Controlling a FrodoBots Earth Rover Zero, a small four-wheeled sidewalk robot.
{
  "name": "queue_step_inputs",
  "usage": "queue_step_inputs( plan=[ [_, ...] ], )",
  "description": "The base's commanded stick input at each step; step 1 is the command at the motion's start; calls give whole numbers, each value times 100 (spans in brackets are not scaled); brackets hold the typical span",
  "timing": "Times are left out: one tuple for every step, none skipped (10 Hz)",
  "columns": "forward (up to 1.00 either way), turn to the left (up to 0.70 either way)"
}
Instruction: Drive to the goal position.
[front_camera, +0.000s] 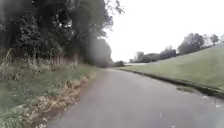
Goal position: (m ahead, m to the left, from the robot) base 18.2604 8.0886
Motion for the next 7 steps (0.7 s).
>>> queue_step_inputs(
  plan=[
    [100,0],
    [100,0],
    [100,0],
    [100,0],
    [100,0],
    [100,0],
    [100,0]
  ],
)
